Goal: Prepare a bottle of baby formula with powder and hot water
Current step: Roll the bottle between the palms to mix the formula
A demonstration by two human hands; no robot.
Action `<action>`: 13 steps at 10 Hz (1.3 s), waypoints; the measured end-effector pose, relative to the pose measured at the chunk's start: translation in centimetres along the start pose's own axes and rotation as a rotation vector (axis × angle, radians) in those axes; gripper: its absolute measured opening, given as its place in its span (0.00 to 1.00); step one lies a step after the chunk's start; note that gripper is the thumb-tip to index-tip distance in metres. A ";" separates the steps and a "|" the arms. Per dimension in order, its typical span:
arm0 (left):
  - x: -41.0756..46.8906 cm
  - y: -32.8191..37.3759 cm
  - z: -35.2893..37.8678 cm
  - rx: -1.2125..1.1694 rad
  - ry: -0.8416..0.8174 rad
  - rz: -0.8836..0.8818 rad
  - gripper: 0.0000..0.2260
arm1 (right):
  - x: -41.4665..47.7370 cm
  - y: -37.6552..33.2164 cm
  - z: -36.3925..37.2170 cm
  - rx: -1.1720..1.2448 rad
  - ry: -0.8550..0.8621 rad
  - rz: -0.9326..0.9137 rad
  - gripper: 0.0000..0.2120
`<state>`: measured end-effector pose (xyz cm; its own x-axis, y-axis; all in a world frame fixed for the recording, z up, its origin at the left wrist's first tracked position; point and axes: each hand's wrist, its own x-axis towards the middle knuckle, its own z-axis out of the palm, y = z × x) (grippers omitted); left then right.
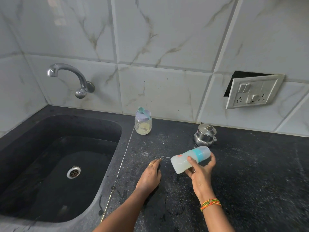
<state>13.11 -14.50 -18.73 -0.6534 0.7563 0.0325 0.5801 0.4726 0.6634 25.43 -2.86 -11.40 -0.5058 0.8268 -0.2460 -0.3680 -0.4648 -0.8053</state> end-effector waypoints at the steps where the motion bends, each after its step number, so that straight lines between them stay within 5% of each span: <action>1: 0.0 -0.1 0.1 0.007 0.002 0.000 0.22 | 0.3 0.1 -0.1 0.082 0.048 -0.007 0.35; 2: 0.0 0.0 0.1 0.009 0.007 0.003 0.22 | 0.5 0.0 -0.1 0.203 0.083 0.026 0.34; 3: 0.0 -0.1 0.1 0.023 0.013 0.007 0.22 | 0.4 -0.2 0.0 0.013 -0.002 -0.014 0.36; 5: 0.0 -0.1 0.1 0.018 0.009 0.000 0.22 | 0.9 -0.3 -0.1 0.132 0.045 0.015 0.35; 6: 0.0 -0.1 0.1 0.020 0.011 0.000 0.22 | 0.6 -0.6 0.1 -0.009 -0.025 -0.023 0.38; 8: 0.0 0.0 0.1 0.015 0.015 0.006 0.22 | 0.9 -0.6 0.1 0.170 0.041 0.005 0.33; 12: 0.1 -0.1 0.1 0.028 0.009 0.001 0.22 | 0.2 -0.4 0.1 -0.087 -0.056 -0.014 0.38; 13: 0.1 0.0 0.2 0.024 0.006 -0.001 0.22 | 0.3 -0.1 0.0 0.091 -0.010 0.004 0.35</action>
<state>13.09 -14.34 -18.90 -0.6569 0.7531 0.0364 0.5908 0.4841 0.6454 25.31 -2.54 -11.40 -0.5153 0.8218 -0.2432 -0.4354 -0.4954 -0.7516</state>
